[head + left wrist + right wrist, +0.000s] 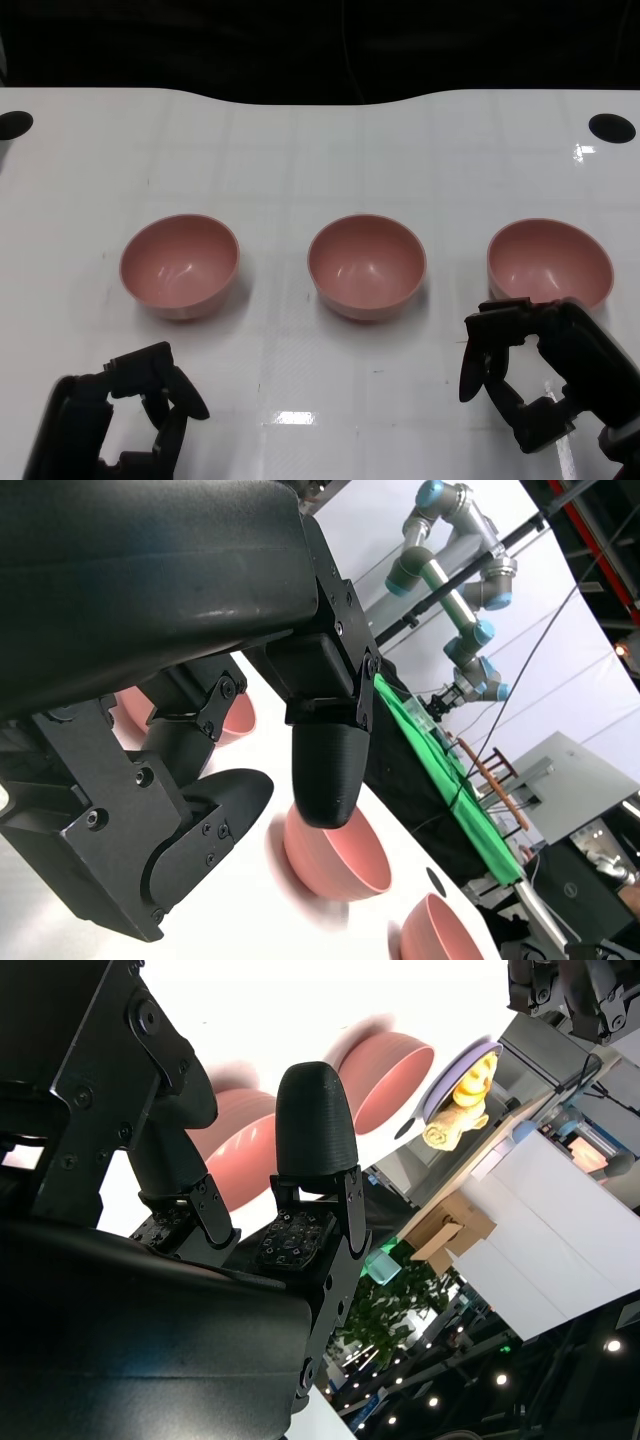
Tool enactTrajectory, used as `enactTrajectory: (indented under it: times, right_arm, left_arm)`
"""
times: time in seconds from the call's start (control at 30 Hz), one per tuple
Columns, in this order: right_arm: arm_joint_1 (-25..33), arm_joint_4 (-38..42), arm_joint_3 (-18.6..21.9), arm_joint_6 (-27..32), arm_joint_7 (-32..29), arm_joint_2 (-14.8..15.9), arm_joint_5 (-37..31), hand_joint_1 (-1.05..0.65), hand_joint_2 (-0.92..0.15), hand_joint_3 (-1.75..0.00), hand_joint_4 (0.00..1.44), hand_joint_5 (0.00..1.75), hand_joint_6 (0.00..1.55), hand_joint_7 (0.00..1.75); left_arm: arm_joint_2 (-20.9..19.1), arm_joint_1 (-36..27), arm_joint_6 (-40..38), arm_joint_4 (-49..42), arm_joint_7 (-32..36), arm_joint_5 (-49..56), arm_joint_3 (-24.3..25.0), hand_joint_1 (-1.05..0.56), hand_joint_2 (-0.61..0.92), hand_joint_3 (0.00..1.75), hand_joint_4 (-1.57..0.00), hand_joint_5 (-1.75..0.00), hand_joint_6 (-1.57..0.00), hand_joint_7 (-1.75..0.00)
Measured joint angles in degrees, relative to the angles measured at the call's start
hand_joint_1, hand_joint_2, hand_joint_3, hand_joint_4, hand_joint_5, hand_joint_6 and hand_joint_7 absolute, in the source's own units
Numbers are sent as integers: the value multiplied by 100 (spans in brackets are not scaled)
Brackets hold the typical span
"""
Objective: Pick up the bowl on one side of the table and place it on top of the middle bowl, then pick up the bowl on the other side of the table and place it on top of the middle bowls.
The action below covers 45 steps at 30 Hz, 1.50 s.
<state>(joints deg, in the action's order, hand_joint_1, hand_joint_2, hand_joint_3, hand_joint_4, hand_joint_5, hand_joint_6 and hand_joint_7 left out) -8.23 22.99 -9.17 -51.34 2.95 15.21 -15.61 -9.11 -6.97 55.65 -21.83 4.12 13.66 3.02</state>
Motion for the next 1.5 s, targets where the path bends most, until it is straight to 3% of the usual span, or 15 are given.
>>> enactTrajectory:
  times: [0.1,0.13,0.2,0.3,0.4,0.57,0.67,0.8,1.03,1.3,1.5]
  right_arm:
    - [2,-4,-1,0,-2,-26,-3,38,-2,-172,101,175,103,122]
    - [4,-11,-2,0,-2,-40,-3,39,-2,-172,101,175,103,122]
    - [15,-33,-5,4,-2,-61,-3,40,-2,-173,101,175,103,122]
    - [40,-80,-6,50,-1,-89,-2,39,-1,-173,101,174,103,123]
    - [79,-197,-6,102,1,-99,-1,35,-2,-174,100,174,102,123]
    - [147,-315,-6,166,7,-100,-1,34,-1,-175,101,175,103,124]
    - [161,-375,-5,191,11,-99,7,37,-1,-175,101,175,102,124]
    - [177,-383,0,188,18,-96,11,39,-1,-175,101,175,102,124]
    - [187,-364,14,176,34,-84,26,39,-3,-172,99,174,101,124]
    - [180,-296,30,138,72,-67,42,38,-2,-171,99,174,101,123]
    - [182,-234,56,92,71,-64,20,34,-2,-173,99,173,102,123]
  left_arm:
    - [-8,-7,-233,27,8,60,19,-14,55,83,-70,-117,-74,-64]
    - [-14,-29,-364,90,43,154,42,-16,63,64,-69,-102,-74,-48]
    - [-17,-109,-619,316,122,309,124,-19,74,44,-66,-92,-75,-31]
    - [-38,-202,-1049,826,245,725,196,-27,88,20,-57,-90,-72,-16]
    - [-104,-383,-1728,1622,289,1351,227,-31,91,9,-51,-88,-66,-9]
    - [-211,-522,-3037,2827,243,2416,191,-39,92,6,-46,-78,-58,-2]
    - [-277,-481,-3601,3125,167,2872,59,-43,92,6,-43,-60,-52,0]
    - [-435,-109,-4398,3197,78,3747,-276,-46,92,7,-43,-53,-49,0]
    - [-567,578,-5477,3019,-20,4882,-947,-50,92,6,-33,-44,-42,0]
    - [-574,1408,-6362,2227,-439,5152,-1583,-56,92,6,-31,-42,-38,0]
    - [-586,1906,-6813,1481,-603,5202,-2000,-58,92,9,-41,-38,-40,-1]
